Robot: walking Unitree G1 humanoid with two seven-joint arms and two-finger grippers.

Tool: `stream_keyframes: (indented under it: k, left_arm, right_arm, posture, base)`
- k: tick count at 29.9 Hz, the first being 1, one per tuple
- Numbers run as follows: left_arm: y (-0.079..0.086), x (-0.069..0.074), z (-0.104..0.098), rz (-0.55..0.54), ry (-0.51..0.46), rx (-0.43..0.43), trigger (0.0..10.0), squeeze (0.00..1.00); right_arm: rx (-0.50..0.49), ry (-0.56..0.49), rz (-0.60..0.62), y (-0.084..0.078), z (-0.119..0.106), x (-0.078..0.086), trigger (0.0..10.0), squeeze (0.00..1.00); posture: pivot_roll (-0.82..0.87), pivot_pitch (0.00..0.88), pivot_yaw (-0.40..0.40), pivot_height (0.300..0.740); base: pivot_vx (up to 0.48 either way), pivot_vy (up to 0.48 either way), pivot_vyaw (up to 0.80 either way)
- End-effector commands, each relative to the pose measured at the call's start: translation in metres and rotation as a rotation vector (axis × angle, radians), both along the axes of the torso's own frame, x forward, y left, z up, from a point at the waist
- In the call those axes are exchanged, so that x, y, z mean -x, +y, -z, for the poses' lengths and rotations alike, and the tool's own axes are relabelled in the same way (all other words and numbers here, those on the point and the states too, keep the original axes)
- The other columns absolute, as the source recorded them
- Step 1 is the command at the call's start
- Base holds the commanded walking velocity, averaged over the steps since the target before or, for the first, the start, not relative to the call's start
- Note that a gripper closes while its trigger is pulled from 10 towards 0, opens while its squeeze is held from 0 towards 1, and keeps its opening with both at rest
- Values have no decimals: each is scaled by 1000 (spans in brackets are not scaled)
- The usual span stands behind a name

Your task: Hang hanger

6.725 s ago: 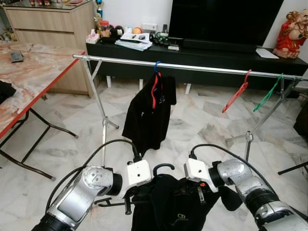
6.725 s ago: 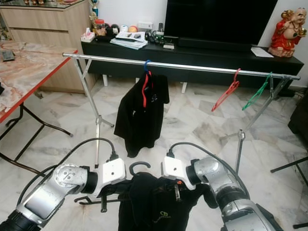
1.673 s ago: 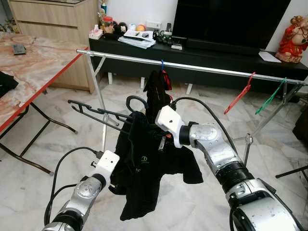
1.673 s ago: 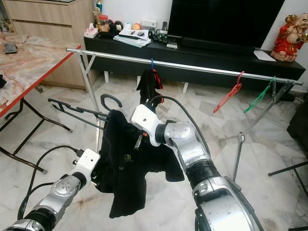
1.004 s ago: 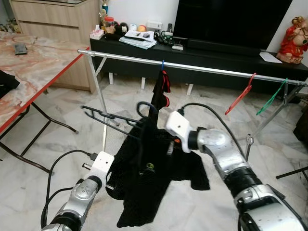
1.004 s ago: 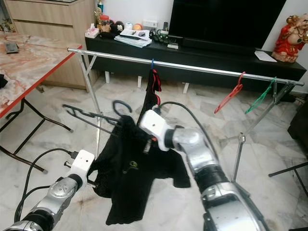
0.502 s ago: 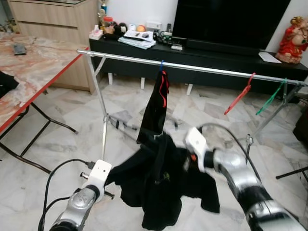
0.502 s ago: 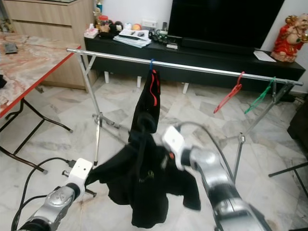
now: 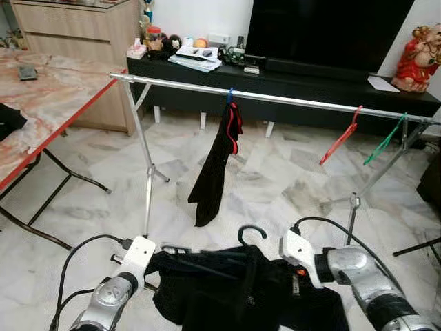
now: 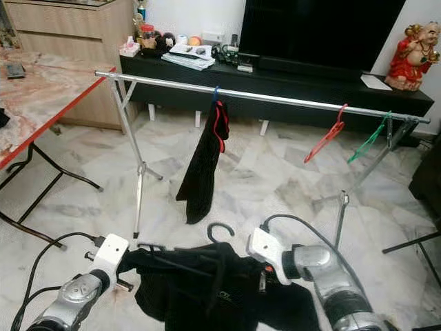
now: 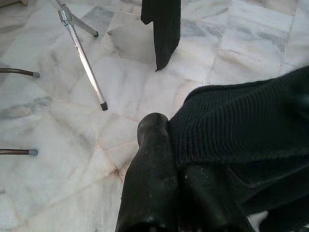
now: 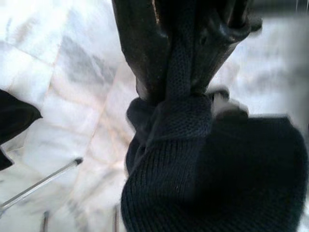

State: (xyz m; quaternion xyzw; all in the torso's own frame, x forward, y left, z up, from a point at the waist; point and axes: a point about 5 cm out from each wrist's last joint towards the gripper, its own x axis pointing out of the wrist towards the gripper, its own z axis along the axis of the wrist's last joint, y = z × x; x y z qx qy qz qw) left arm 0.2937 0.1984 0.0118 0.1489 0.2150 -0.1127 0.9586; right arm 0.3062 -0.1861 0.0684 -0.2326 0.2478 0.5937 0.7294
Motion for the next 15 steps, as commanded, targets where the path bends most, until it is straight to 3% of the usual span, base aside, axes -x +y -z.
stream_keyframes:
  k: [1,12,15]
  left_arm:
    - [1,0,-1,1,2,-10,0,0]
    - [1,-3,-3,-3,-3,-16,0,0]
    - [1,-3,-4,-5,-2,-18,0,0]
  right_arm:
    - [145,5,-33,-16,7,6,0,0]
    - [205,-37,-21,-13,15,6,0,0]
    - [33,-40,-13,0,6,3,0,0]
  posture:
    - [80,16,-81,740]
    - [88,8,-79,740]
    - [88,7,-78,740]
  base:
    - [0,0,0]
    - [0,0,0]
    - [0,0,0]
